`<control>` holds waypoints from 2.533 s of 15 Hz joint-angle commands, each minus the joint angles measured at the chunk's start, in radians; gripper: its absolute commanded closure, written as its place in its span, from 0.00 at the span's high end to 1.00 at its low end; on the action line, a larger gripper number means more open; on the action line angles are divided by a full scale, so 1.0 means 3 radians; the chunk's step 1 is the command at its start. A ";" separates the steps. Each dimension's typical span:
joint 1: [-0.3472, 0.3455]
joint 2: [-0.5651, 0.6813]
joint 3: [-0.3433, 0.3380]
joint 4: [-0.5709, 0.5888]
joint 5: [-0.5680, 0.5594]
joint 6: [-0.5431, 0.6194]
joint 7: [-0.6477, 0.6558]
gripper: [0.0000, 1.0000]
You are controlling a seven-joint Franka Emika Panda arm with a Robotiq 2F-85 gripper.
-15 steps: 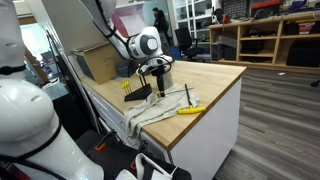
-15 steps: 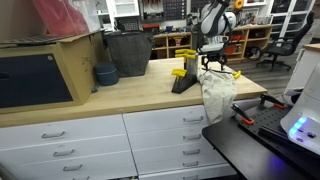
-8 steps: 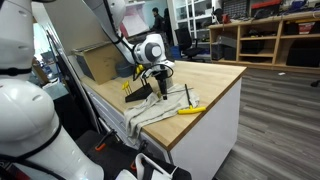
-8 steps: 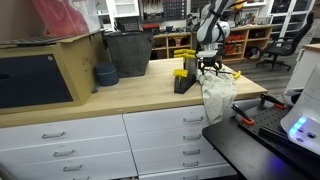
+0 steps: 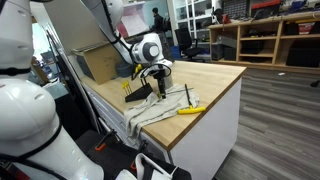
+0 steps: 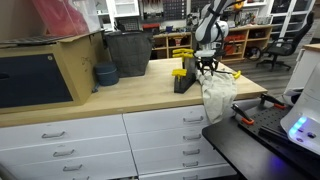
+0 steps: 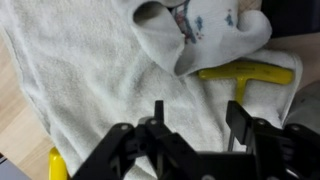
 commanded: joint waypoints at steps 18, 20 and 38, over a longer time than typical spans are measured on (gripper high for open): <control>0.0331 -0.0207 -0.0234 -0.0410 -0.0016 0.0786 0.0023 0.84; 0.0315 -0.0257 -0.0208 -0.0431 0.0020 0.0788 0.0005 0.99; 0.0422 0.0225 -0.0193 0.0268 0.0033 0.0478 0.0073 0.42</control>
